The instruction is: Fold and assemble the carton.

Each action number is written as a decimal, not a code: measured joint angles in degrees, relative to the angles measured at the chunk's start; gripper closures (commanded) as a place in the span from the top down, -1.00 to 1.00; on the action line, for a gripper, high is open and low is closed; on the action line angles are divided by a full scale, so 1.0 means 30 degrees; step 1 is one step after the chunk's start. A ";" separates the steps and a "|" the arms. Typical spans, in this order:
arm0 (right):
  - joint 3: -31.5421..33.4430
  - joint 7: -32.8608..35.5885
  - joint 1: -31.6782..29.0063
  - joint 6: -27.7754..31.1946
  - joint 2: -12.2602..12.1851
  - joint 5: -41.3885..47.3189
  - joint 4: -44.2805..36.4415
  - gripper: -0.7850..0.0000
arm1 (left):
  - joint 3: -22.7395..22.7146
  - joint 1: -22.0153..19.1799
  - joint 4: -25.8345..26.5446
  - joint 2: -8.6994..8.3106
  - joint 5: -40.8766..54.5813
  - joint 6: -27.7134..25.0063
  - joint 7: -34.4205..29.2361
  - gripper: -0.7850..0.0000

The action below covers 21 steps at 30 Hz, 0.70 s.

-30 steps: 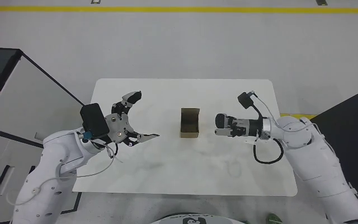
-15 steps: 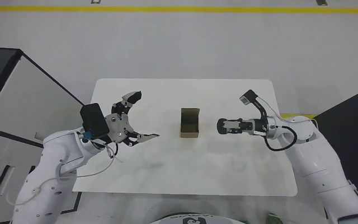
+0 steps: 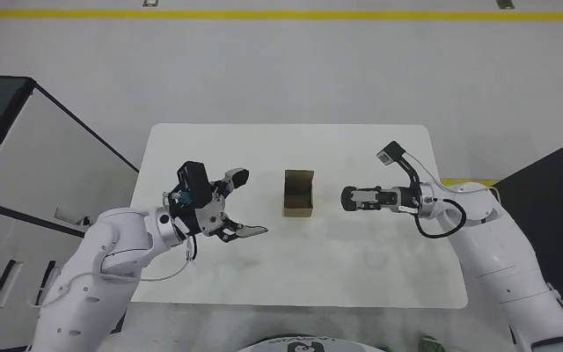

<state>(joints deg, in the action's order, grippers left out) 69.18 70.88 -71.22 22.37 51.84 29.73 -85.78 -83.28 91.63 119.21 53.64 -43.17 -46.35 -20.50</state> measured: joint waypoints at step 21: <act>0.0000 0.0000 0.0000 0.0000 0.0000 0.0000 0.0000 1.00 | 0.2477 -0.2891 -0.3417 -0.0127 1.3194 0.6801 -1.0072 1.00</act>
<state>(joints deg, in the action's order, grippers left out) 69.18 70.88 -71.22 22.37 51.84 29.73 -85.78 -75.85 82.96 108.96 53.26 -3.59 -25.94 -50.72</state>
